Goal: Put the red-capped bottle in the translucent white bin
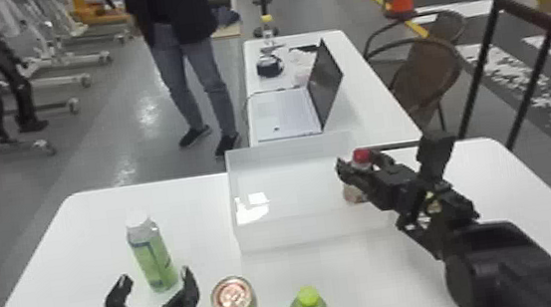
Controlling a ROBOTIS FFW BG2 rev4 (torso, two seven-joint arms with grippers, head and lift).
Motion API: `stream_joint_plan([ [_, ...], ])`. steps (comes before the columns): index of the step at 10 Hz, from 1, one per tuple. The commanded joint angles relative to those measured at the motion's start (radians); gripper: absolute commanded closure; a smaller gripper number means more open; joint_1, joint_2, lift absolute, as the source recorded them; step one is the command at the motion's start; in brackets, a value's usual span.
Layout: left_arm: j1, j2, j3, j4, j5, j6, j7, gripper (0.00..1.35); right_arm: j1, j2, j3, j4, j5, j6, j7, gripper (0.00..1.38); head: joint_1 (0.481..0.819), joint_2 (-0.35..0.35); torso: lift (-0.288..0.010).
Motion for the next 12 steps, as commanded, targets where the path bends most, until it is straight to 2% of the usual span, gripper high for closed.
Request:
stream_joint_plan([
  [1, 0.002, -0.003, 0.002, 0.000, 0.001, 0.000, 0.000, 0.25, 0.090, -0.013, -0.055, -0.193, 0.045, 0.084, -0.036, 0.42, 0.549, 0.000, -0.100],
  [2, 0.004, -0.003, 0.002, -0.002, 0.003, -0.002, 0.000, 0.25, 0.165, -0.023, -0.086, -0.319, 0.071, 0.110, -0.063, 0.42, 0.549, 0.000, -0.100],
  [4, 0.005, -0.003, 0.005, -0.003, 0.003, -0.009, 0.000, 0.25, 0.328, -0.018, -0.174, -0.517, 0.151, 0.133, -0.086, 0.42, 0.549, 0.000, -0.100],
  [6, 0.008, -0.003, 0.006, -0.005, -0.002, -0.012, 0.000, 0.26, 0.494, 0.014, -0.256, -0.672, 0.249, 0.131, -0.108, 0.42, 0.549, 0.000, -0.100],
  [8, 0.013, -0.003, 0.006, -0.005, -0.005, -0.012, 0.000, 0.25, 0.643, 0.043, -0.298, -0.758, 0.277, 0.139, -0.123, 0.42, 0.549, 0.000, -0.100],
  [10, 0.021, -0.003, 0.011, -0.006, -0.006, -0.017, 0.000, 0.26, 0.758, 0.068, -0.328, -0.845, 0.350, 0.128, -0.137, 0.42, 0.549, 0.000, -0.100],
  [12, 0.028, -0.003, 0.020, -0.009, -0.011, -0.022, 0.002, 0.25, 0.839, 0.079, -0.345, -0.877, 0.355, 0.084, -0.189, 0.42, 0.549, 0.000, -0.100],
])
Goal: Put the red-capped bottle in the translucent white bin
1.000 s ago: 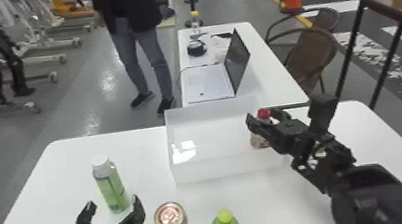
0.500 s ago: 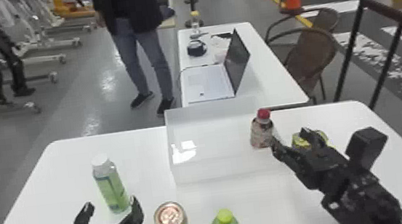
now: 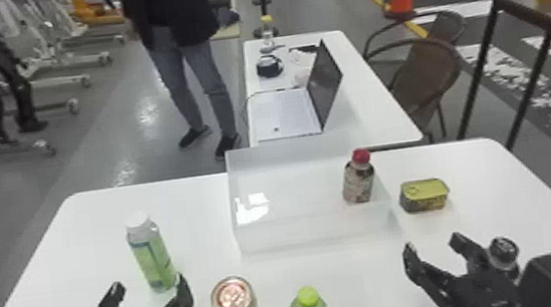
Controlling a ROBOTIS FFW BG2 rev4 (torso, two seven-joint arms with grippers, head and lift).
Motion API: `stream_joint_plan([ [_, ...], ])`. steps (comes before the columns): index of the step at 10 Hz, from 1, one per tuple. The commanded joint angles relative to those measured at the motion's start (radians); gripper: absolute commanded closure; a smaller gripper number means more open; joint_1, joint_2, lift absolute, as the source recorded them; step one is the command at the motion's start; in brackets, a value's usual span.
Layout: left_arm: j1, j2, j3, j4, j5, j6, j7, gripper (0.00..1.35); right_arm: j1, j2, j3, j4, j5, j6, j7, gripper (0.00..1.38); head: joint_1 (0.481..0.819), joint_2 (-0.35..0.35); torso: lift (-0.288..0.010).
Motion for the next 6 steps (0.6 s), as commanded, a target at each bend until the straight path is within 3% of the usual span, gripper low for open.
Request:
stream_joint_plan([
  [1, 0.005, -0.003, 0.009, -0.004, -0.007, -0.002, 0.000, 0.25, 0.032, 0.002, -0.006, -0.009, -0.001, -0.034, -0.014, 0.42, 0.549, 0.000, -0.100],
  [6, 0.003, -0.003, 0.006, -0.005, -0.007, 0.000, 0.000, 0.26, 0.026, 0.002, -0.008, -0.004, 0.001, -0.037, -0.014, 0.42, 0.549, 0.000, -0.100],
])
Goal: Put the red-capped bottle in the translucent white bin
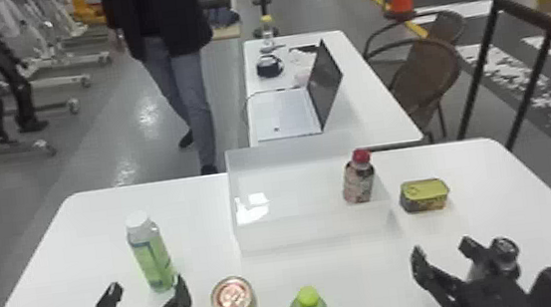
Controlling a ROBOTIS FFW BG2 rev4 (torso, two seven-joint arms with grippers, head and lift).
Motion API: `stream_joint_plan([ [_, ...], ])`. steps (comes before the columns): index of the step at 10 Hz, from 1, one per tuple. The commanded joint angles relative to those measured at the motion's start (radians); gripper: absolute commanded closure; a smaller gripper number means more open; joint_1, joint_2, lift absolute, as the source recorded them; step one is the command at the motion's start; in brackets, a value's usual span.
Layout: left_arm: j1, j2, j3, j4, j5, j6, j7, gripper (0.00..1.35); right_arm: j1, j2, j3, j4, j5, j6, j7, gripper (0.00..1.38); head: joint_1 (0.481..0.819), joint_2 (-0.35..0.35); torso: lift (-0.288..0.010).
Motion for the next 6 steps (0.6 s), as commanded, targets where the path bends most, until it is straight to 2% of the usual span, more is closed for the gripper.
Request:
stream_joint_plan([
  [1, 0.000, -0.003, 0.001, 0.000, -0.001, 0.000, 0.000, 0.25, -0.003, 0.000, 0.001, 0.001, -0.001, 0.000, 0.000, 0.42, 0.549, 0.000, -0.100],
  [6, 0.002, -0.003, 0.004, -0.002, -0.004, 0.000, 0.000, 0.25, -0.003, 0.000, 0.001, 0.005, -0.006, -0.002, 0.000, 0.42, 0.549, 0.000, -0.100],
])
